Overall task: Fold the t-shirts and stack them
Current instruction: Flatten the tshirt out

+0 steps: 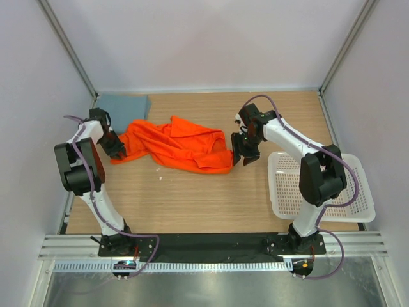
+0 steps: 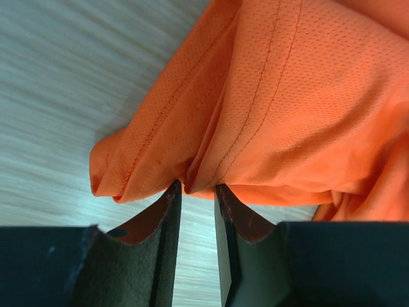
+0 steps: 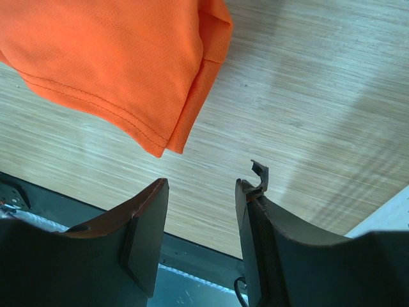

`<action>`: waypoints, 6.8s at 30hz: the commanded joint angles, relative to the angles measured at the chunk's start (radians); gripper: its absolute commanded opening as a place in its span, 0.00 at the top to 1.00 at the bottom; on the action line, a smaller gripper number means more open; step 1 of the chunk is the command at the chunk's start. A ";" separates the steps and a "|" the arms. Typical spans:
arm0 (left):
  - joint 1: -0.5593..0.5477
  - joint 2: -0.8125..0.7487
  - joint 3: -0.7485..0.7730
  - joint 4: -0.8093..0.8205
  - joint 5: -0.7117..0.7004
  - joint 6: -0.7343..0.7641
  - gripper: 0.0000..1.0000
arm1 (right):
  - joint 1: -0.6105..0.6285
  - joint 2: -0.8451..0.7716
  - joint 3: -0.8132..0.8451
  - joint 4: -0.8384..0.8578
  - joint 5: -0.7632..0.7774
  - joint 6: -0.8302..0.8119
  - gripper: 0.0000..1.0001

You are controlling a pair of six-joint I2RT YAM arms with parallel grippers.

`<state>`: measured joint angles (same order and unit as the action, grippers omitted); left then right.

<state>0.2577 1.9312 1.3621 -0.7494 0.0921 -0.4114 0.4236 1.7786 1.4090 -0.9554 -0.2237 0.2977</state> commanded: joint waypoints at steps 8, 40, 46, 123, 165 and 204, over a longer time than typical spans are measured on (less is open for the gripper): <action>0.006 0.005 0.083 0.022 -0.003 -0.006 0.72 | 0.003 -0.019 0.018 0.041 -0.042 0.003 0.47; 0.006 0.002 0.164 -0.040 -0.028 0.016 0.72 | 0.003 -0.008 -0.016 0.066 -0.062 0.008 0.47; 0.006 -0.001 0.169 -0.051 -0.037 0.023 0.70 | 0.004 -0.002 -0.016 0.067 -0.066 0.004 0.47; -0.051 0.057 0.106 -0.014 -0.081 -0.009 0.69 | 0.004 -0.027 -0.085 0.098 -0.082 0.014 0.47; -0.057 -0.095 0.023 -0.025 -0.054 0.010 1.00 | 0.001 -0.052 -0.117 0.215 -0.152 0.218 0.39; -0.081 -0.097 0.052 -0.041 -0.046 0.000 1.00 | 0.003 0.064 -0.050 0.199 -0.169 0.215 0.57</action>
<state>0.1780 1.8690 1.3907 -0.7826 0.0380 -0.4114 0.4236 1.8359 1.3613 -0.7769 -0.3729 0.5030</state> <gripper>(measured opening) 0.012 0.440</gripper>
